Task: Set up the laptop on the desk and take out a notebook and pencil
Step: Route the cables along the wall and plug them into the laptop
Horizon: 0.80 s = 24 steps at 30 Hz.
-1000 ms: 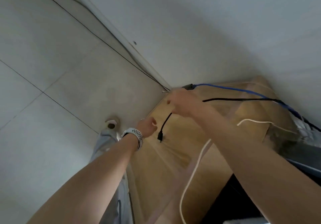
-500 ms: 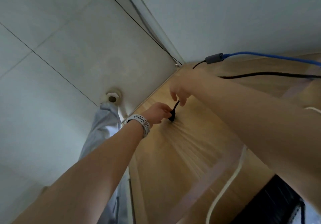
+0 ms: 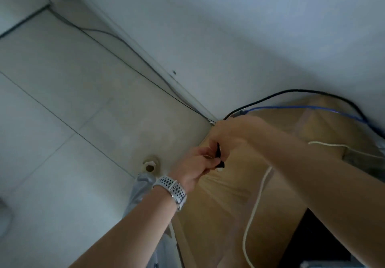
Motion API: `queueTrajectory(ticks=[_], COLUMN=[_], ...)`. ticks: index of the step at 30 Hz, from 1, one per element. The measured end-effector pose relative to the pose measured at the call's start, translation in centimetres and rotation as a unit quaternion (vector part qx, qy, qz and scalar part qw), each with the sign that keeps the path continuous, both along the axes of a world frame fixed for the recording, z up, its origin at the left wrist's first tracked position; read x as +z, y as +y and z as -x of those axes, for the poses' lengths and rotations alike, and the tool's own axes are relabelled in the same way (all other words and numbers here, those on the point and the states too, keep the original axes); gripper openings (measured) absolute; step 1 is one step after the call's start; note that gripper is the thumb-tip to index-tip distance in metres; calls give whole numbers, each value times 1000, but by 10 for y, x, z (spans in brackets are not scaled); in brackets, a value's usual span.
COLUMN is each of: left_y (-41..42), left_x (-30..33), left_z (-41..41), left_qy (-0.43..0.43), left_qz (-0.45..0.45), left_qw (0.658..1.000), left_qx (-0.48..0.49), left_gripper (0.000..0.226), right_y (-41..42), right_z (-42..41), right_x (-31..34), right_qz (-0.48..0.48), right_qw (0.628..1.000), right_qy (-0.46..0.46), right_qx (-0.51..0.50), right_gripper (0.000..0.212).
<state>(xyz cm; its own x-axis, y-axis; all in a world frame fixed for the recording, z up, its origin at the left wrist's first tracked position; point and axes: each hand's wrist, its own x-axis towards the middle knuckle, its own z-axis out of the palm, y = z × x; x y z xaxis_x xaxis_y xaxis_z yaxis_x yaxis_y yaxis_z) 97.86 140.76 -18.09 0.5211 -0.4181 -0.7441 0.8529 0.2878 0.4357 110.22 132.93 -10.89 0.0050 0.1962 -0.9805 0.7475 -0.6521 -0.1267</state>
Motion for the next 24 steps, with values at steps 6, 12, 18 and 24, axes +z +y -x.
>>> queueTrajectory(ticks=[6,12,18,24], left_y=[8,4,-14,-19], left_x=[92,166,215,261], left_z=[15,60,109,154], left_qy=[-57,-94,-132,-238], left_qz=[-5,26,15,-72], left_qw=[993,984,977,962], left_qx=[104,148,167,117], left_gripper=[34,19,13,4], right_y=[-15,-42,-62,-75], right_z=[29,103,181,225], right_x=[91,164,204,244], right_qz=[-124,-260,-358,-395], right_qw=[965,859,725,703], right_qy=[-146,-187,-229,-214], right_qx=[-181,-399,-542,-551], right_gripper=[33,35,28,34])
